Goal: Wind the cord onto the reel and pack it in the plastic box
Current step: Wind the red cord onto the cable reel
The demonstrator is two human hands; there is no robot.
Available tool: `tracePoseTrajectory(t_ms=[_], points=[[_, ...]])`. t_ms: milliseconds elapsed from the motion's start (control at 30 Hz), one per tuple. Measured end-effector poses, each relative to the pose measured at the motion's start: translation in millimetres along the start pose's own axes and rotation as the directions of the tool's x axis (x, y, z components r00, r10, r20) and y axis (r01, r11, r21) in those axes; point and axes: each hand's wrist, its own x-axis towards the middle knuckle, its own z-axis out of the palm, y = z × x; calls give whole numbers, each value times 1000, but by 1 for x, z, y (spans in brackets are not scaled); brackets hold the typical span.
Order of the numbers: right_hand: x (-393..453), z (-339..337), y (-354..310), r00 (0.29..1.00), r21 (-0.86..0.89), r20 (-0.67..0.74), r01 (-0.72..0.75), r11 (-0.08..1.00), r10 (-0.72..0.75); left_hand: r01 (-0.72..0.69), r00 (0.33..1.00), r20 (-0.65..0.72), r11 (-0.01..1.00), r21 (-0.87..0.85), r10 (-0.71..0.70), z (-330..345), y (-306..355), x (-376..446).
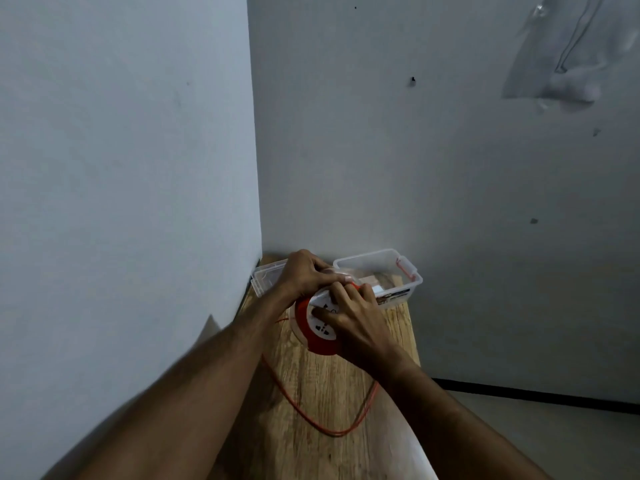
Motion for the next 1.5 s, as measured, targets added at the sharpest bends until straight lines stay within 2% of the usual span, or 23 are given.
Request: tracePoseTrajectory(t_ms=[167,267,333,433,500,567,600,633,667,733,800,833,867,900,933,967,1000,1033,1067,1100,1167,1333,1500], points=[[1,4,-6,976,193,-108,-167,967,190,12,1000,-12,1000,-12,-12,0,-3,2],[2,0,-21,885,450,-98,-369,813,455,38,999,-33,999,-5,-38,2,0,2],[4,-3,-32,763,646,-33,-477,596,646,33,998,-51,999,11,-33,3,2,2],[14,-3,-44,463,809,146,-565,164,874,0,997,-80,1000,29,2,5,3,2],[21,-2,-51,255,820,359,-546,-172,898,-29,995,-94,996,80,36,8,5,1],[27,-1,-53,88,750,597,-413,-517,797,-60,993,-92,992,114,71,11,4,1],[30,0,-52,32,689,691,-329,-646,722,-72,993,-88,990,123,83,12,4,0],[33,-1,-51,5,637,752,-267,-724,659,-77,993,-83,989,128,88,12,3,0],[35,-3,-49,3,602,787,-223,-767,617,-75,993,-76,989,131,85,12,2,0],[40,0,-43,66,557,829,-175,-812,555,-60,995,-66,988,144,70,8,0,0],[37,0,-42,102,590,806,-219,-778,583,-5,997,-80,993,116,15,3,-2,1],[33,-3,-44,114,650,754,-263,-713,646,31,995,-94,996,83,-23,1,-2,1],[28,-7,-47,141,738,656,-324,-592,741,60,993,-107,997,51,-54,-1,-1,1],[22,-13,-49,197,828,498,-399,-395,844,76,990,-117,997,26,-72,-3,-1,1],[15,-18,-51,288,871,278,-477,-115,916,79,990,-121,997,15,-76,-4,1,0],[10,-21,-51,425,839,26,-501,211,905,78,990,-121,997,15,-75,-6,2,0],[4,-21,-48,588,720,-190,-461,519,786,77,991,-115,997,24,-74,-7,4,0],[-1,-20,-43,749,562,-303,-359,746,589,80,992,-103,996,31,-76,-9,5,-1],[-4,-16,-36,868,401,-327,-230,887,373,80,993,-90,996,35,-77,-11,5,-1],[-6,-9,-30,939,263,-292,-104,959,182,77,994,-79,996,38,-74,-12,6,-1],[-7,-5,-18,988,132,-155,29,991,-8,69,996,-66,996,50,-66,-13,5,-1],[-2,-12,5,967,-38,72,246,969,-243,37,999,24,999,5,-37,-11,6,-3],[7,-14,11,945,-117,102,321,940,-311,23,998,58,1000,5,-24,-10,6,-4]])
